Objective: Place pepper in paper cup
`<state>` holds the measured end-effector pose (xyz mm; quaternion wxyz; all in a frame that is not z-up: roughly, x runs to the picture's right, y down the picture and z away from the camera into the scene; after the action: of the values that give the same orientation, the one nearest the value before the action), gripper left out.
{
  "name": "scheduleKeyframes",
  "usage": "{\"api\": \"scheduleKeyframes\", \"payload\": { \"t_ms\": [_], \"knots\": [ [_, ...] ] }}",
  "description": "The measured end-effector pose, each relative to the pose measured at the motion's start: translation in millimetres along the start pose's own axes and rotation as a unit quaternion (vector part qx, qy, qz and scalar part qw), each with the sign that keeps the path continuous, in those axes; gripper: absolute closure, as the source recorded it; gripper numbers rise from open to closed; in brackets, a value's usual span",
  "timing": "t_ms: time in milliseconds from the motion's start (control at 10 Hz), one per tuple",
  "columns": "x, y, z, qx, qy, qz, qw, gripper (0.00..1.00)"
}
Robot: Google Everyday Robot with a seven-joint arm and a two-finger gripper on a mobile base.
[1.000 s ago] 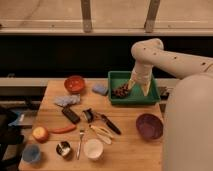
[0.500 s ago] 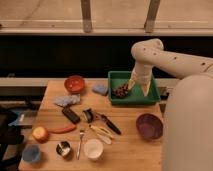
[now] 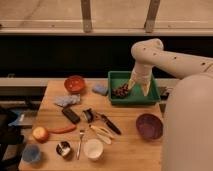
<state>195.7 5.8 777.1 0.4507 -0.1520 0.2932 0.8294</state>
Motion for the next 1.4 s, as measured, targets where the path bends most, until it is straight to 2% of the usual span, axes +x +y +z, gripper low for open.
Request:
{"api": "scheduleKeyframes", "payload": {
  "t_ms": [800,1000,1200,1300,1400],
  "knots": [
    [-2,1,-3,0.003,-0.003,-0.004,1.0000,0.38],
    [1,18,-4,0.008,0.000,-0.040,0.9992,0.38],
    [15,61,-4,0.004,0.005,-0.096,0.9953,0.38],
    [21,77,-5,0.000,0.008,-0.118,0.9930,0.38],
    [39,106,-6,-0.012,0.017,-0.164,0.9863,0.38]
  ]
}}
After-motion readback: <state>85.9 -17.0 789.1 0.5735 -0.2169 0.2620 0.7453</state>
